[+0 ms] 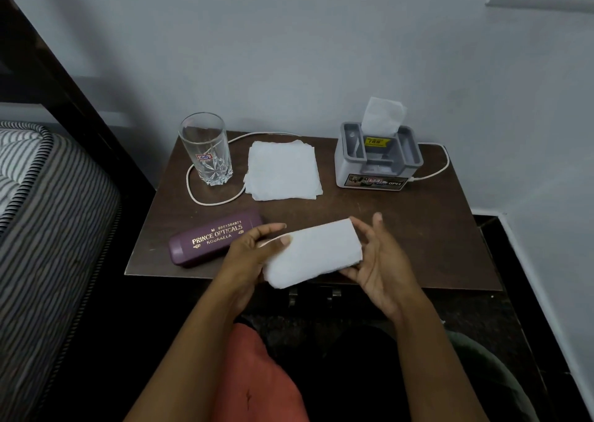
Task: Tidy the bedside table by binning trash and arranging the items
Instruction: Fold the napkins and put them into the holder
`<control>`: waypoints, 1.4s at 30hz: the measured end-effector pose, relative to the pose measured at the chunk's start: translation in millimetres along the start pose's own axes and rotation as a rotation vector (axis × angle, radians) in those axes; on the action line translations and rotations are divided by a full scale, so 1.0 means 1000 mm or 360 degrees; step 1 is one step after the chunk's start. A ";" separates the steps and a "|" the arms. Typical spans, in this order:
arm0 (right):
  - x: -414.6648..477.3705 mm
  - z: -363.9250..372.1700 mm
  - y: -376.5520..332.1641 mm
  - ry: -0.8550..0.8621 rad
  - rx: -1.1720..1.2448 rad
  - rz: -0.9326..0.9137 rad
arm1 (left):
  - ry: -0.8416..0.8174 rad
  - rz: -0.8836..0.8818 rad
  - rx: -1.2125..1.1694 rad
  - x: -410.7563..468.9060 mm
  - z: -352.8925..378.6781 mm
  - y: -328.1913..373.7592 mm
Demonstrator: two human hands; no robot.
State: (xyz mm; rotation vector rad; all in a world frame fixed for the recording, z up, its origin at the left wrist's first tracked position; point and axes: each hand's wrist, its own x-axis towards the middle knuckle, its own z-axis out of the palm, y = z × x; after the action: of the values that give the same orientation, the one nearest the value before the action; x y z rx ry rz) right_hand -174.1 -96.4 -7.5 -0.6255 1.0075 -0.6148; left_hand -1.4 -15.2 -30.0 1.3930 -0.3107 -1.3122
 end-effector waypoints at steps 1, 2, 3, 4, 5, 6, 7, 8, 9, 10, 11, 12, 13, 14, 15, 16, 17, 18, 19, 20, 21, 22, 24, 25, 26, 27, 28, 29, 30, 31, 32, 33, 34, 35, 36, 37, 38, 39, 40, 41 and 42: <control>-0.001 0.001 -0.001 -0.0013 -0.0040 0.0020 | 0.0014 0.0014 -0.0015 -0.001 0.001 0.002; -0.002 0.002 -0.001 -0.0009 -0.0147 -0.0010 | 0.0018 0.0028 0.0005 -0.001 0.000 0.002; -0.003 0.002 -0.002 -0.0002 -0.0286 -0.0069 | 0.0004 0.0038 0.0046 -0.002 0.000 0.004; -0.004 0.002 -0.003 -0.0003 -0.0440 -0.0138 | -0.0027 0.0047 0.0112 -0.004 -0.001 0.005; -0.005 0.003 -0.006 -0.0021 -0.0585 -0.0202 | -0.0074 0.0061 0.0187 -0.008 -0.002 0.008; -0.008 0.003 -0.010 -0.0045 -0.0725 -0.0254 | -0.0132 0.0099 0.0269 -0.011 -0.003 0.012; -0.012 0.004 -0.016 -0.0087 -0.0853 -0.0303 | -0.0197 0.0157 0.0348 -0.014 -0.003 0.016; -0.016 0.005 -0.023 -0.0143 -0.0984 -0.0352 | -0.0270 0.0226 0.0432 -0.016 -0.002 0.020; -0.020 0.006 -0.030 -0.0197 -0.1121 -0.0409 | -0.0347 0.0278 0.0523 -0.018 0.001 0.025; -0.024 0.007 -0.037 -0.0244 -0.1266 -0.0471 | -0.0429 0.0319 0.0609 -0.019 0.007 0.030; -0.027 0.009 -0.044 -0.0262 -0.1416 -0.0533 | -0.0496 0.0359 0.0685 -0.020 0.014 0.034; -0.029 0.011 -0.050 -0.0248 -0.1553 -0.0599 | -0.0531 0.0407 0.0747 -0.020 0.022 0.037; -0.031 0.012 -0.057 -0.0215 -0.1651 -0.0669 | -0.0537 0.0448 0.0777 -0.019 0.031 0.040; -0.032 0.011 -0.063 -0.0179 -0.1708 -0.0739 | -0.0529 0.0487 0.0769 -0.016 0.039 0.042; -0.033 0.010 -0.069 -0.0154 -0.1712 -0.0799 | -0.0530 0.0519 0.0746 -0.013 0.047 0.044; -0.034 0.007 -0.075 -0.0149 -0.1684 -0.0843 | -0.0537 0.0555 0.0726 -0.010 0.055 0.046; -0.035 0.005 -0.081 -0.0162 -0.1649 -0.0864 | -0.0551 0.0574 0.0725 -0.007 0.062 0.048; -0.036 0.002 -0.086 -0.0186 -0.1630 -0.0874 | -0.0575 0.0588 0.0751 -0.004 0.069 0.051; -0.036 -0.001 -0.091 -0.0211 -0.1644 -0.0881 | -0.0609 0.0591 0.0793 -0.002 0.076 0.054; -0.036 -0.004 -0.096 -0.0230 -0.1680 -0.0904 | -0.0650 0.0593 0.0839 0.001 0.083 0.057; -0.036 -0.007 -0.101 -0.0235 -0.1726 -0.0932 | -0.0696 0.0581 0.0869 0.003 0.089 0.060; -0.034 -0.010 -0.106 -0.0231 -0.1757 -0.0957 | -0.0740 0.0563 0.0891 0.006 0.094 0.063; -0.032 -0.015 -0.116 -0.0231 -0.1759 -0.0982 | -0.0805 0.0540 0.0957 0.011 0.105 0.067; -0.029 -0.016 -0.120 -0.0234 -0.1753 -0.1007 | -0.0817 0.0548 0.0987 0.013 0.110 0.070; -0.026 -0.017 -0.125 -0.0220 -0.1739 -0.1050 | -0.0820 0.0576 0.0993 0.017 0.115 0.072; -0.022 -0.019 -0.129 -0.0192 -0.1685 -0.1102 | -0.0810 0.0610 0.0962 0.020 0.120 0.076; -0.018 -0.020 -0.133 -0.0161 -0.1576 -0.1146 | -0.0780 0.0657 0.0916 0.023 0.125 0.080; -0.014 -0.023 -0.136 -0.0126 -0.1449 -0.1155 | -0.0736 0.0702 0.0867 0.027 0.130 0.085; -0.010 -0.025 -0.139 -0.0092 -0.1355 -0.1137 | -0.0684 0.0747 0.0828 0.031 0.134 0.090; -0.005 -0.027 -0.141 -0.0068 -0.1331 -0.1106 | -0.0634 0.0783 0.0780 0.035 0.139 0.096; 0.000 -0.030 -0.142 -0.0057 -0.1381 -0.1074 | -0.0594 0.0825 0.0727 0.039 0.143 0.101; 0.007 -0.033 -0.143 -0.0047 -0.1475 -0.1050 | -0.0559 0.0868 0.0679 0.044 0.147 0.107; 0.014 -0.034 -0.142 -0.0020 -0.1580 -0.1049 | -0.0536 0.0915 0.0644 0.048 0.150 0.112; 0.021 -0.034 -0.142 0.0027 -0.1663 -0.1073 | -0.0526 0.0957 0.0625 0.052 0.153 0.116; 0.029 -0.033 -0.143 0.0085 -0.1718 -0.1120 | -0.0519 0.0995 0.0629 0.057 0.156 0.120; 0.037 -0.031 -0.145 0.0153 -0.1759 -0.1174 | -0.0508 0.1031 0.0642 0.062 0.158 0.123; 0.045 -0.030 -0.147 0.0224 -0.1800 -0.1225 | -0.0490 0.1071 0.0663 0.068 0.160 0.126; 0.052 -0.029 -0.150 0.0286 -0.1841 -0.1265 | -0.0468 0.1111 0.0692 0.074 0.161 0.129; 0.060 -0.029 -0.153 0.0332 -0.1876 -0.1287 | -0.0446 0.1150 0.0724 0.080 0.163 0.132; 0.067 -0.028 -0.156 0.0369 -0.1903 -0.1290 | -0.0426 0.1179 0.0750 0.086 0.164 0.134; 0.074 -0.028 -0.158 0.0397 -0.1918 -0.1289 | -0.0408 0.1199 0.0766 0.092 0.165 0.135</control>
State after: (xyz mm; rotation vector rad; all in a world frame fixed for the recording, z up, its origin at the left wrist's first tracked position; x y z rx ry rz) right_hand -197.4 -260.5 53.4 -2.1259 1.3109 -0.7502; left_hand -39.1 -218.0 76.5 1.2847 -1.2589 -0.7933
